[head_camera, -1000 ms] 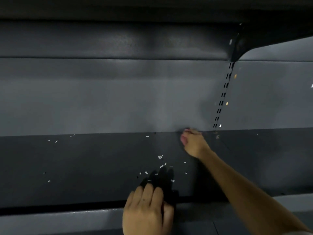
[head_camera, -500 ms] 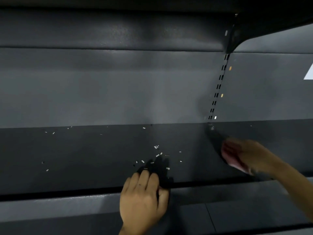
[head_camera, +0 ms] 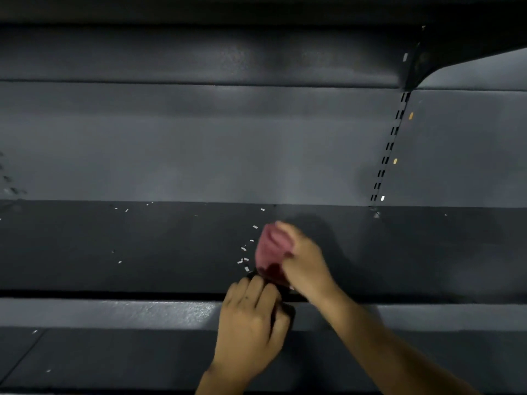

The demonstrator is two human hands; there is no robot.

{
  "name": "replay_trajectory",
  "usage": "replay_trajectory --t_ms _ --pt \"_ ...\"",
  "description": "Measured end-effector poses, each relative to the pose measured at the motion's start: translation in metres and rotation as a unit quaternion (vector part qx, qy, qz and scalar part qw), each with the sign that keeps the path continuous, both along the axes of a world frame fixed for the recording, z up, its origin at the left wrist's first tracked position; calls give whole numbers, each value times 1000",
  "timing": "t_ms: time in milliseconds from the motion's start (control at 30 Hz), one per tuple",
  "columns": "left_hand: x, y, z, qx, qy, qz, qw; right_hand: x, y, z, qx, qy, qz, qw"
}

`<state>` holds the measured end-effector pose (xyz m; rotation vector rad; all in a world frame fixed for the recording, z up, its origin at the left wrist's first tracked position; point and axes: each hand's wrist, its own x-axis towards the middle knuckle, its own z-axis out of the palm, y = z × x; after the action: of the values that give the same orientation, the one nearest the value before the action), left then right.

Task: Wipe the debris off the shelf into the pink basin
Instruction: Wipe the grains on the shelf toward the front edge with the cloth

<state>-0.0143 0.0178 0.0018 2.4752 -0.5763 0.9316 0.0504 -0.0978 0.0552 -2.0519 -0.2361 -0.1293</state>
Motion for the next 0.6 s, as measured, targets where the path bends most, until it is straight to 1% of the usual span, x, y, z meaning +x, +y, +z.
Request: replay_trajectory --t_ms 33,67,133,167,200,267,333,400,433,500,600 --pt "-2 7 0 -9 11 -27 1000 -1 -13 3 46 8 -30 998" --pt "-4 15 1 -27 23 -46 998 -4 -31 6 55 -7 -45 997" --pt "-6 32 5 -63 33 -47 996 -11 -76 14 -22 -65 -36 997" --pt "-5 40 7 -69 26 -26 997 -14 -102 17 -69 -77 -21 994" --pt "-2 48 10 -67 15 4 998 -19 -124 22 -114 -62 -2 991" --pt "5 59 16 -56 3 60 997 -22 -158 26 -209 9 17 978" --pt "12 62 18 -40 -1 98 994 -17 -173 30 -262 70 49 961" --pt "14 59 14 -19 -10 117 993 -14 -161 33 -285 88 97 950" --pt "14 58 12 -16 -13 119 993 -13 -146 34 -295 78 122 944" --pt "15 59 8 -20 -16 124 992 -10 -107 28 -284 43 163 944" --pt "16 60 7 -18 -22 134 991 -4 -46 8 -228 -42 196 953"
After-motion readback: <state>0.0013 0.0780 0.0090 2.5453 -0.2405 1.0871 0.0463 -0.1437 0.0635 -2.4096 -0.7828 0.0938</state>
